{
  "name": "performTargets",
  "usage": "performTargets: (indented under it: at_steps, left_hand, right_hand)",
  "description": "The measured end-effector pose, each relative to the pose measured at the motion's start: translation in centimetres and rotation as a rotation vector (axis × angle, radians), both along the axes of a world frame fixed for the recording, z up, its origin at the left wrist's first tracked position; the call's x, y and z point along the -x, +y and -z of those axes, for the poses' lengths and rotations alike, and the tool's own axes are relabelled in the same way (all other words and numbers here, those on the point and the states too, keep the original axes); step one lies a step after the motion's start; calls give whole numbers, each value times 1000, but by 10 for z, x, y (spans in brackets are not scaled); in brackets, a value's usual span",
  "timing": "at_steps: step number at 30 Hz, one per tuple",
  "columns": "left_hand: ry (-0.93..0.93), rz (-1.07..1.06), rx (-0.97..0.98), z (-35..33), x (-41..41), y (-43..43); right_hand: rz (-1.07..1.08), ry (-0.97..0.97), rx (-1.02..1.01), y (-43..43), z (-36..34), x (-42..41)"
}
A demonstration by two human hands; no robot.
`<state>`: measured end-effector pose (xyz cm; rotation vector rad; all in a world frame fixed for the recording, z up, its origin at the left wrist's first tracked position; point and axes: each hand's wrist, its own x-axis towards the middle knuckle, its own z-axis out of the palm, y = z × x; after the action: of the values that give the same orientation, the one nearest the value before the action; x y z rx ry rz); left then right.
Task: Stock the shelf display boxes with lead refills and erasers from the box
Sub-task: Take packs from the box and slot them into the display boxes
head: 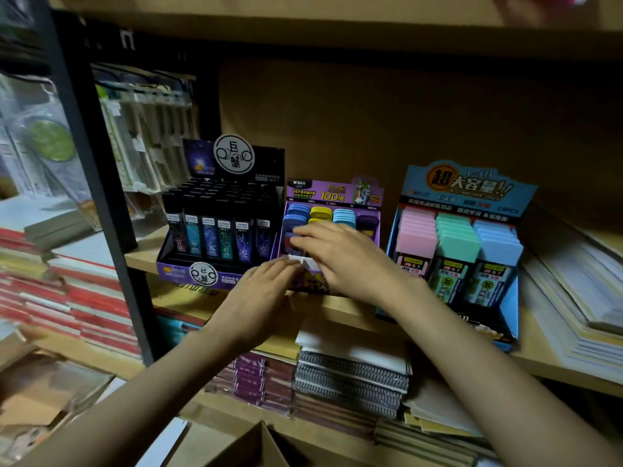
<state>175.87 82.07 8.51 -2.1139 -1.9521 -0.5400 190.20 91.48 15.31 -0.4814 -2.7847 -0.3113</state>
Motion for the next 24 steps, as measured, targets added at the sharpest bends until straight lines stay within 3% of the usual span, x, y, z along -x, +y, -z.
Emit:
performTargets:
  at_steps: [8, 19, 24]
  left_hand:
    - [3, -9, -24, 2, 9, -1]
    - [-66, 60, -60, -10, 1, -38]
    - [-313, -45, 192, 33, 11, -94]
  right_hand:
    - [50, -21, -82, 11, 17, 12]
    - [-72, 68, 94, -24, -7, -9]
    - [-127, -59, 289, -60, 34, -26]
